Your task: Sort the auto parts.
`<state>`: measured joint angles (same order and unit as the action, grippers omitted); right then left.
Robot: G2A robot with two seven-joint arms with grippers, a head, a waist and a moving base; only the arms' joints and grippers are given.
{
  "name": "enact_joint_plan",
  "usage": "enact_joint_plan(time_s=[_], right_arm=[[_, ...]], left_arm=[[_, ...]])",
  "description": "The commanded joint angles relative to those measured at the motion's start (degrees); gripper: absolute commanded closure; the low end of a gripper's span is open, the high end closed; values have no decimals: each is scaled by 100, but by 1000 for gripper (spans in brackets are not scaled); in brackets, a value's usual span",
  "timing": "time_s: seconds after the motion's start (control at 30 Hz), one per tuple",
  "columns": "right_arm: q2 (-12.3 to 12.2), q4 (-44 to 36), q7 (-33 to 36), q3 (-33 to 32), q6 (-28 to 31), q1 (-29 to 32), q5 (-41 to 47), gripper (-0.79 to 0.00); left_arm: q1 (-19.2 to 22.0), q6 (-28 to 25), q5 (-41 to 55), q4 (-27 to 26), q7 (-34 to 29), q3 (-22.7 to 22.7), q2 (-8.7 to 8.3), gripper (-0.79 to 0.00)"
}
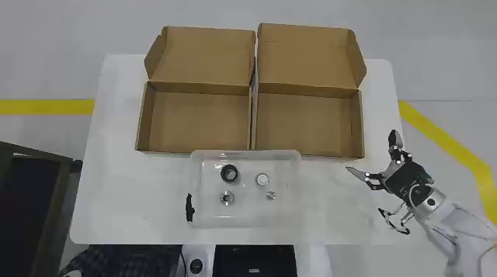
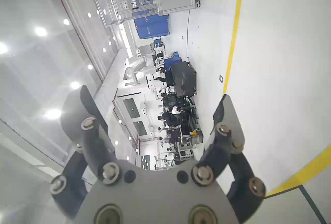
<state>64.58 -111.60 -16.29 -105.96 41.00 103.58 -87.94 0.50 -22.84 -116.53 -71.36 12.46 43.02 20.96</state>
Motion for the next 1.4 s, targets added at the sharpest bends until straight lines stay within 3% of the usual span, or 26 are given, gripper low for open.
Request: enact_joint_plan(time_s=[0.0, 0.67, 1.37], right_arm=[[0, 0, 0, 0, 0, 0, 0, -785], [2, -1, 4, 23, 3, 1, 19, -785], [-18, -541, 1557, 1886, 812, -956, 413, -785]], left_arm=[[0, 0, 0, 0, 0, 0, 0, -784], [0, 0, 0, 0, 0, 0, 0, -785], [0, 0, 0, 0, 0, 0, 0, -785]])
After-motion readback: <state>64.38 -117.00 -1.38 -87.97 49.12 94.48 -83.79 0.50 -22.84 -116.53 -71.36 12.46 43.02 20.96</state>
